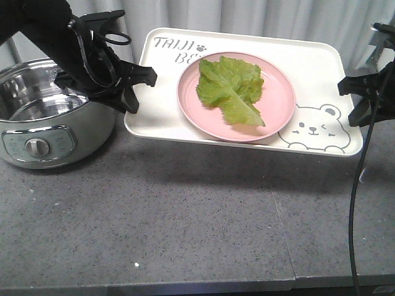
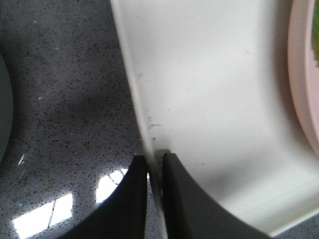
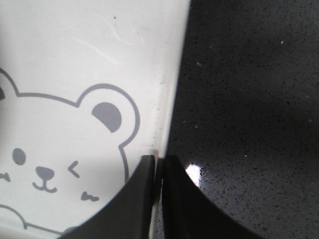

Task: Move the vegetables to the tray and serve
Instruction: 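Hold the tray level with both grippers while the base starts moving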

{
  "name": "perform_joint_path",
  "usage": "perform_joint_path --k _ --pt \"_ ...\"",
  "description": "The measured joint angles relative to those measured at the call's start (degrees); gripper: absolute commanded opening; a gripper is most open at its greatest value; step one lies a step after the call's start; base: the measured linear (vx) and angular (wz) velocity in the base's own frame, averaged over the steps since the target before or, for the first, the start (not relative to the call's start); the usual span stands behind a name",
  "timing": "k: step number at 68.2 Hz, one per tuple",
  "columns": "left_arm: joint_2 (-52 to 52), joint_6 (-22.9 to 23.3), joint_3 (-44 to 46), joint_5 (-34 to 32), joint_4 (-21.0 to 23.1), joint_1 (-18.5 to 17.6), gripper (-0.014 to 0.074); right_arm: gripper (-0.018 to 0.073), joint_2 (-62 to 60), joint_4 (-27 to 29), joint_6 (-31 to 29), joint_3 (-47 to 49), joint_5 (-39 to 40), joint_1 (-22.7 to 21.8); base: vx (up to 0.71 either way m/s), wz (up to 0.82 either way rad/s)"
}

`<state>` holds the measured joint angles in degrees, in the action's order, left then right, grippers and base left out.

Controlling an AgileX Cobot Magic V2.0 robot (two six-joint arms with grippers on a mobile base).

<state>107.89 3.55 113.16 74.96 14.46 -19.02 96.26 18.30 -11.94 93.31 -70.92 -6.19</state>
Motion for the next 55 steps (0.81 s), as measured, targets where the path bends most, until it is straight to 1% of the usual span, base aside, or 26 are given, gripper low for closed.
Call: perform_joint_path --k 55 --pt "0.0 0.0 0.0 0.0 0.0 0.0 -0.0007 -0.0006 0.0 0.0 0.0 0.0 0.0 0.0 0.0 0.0"
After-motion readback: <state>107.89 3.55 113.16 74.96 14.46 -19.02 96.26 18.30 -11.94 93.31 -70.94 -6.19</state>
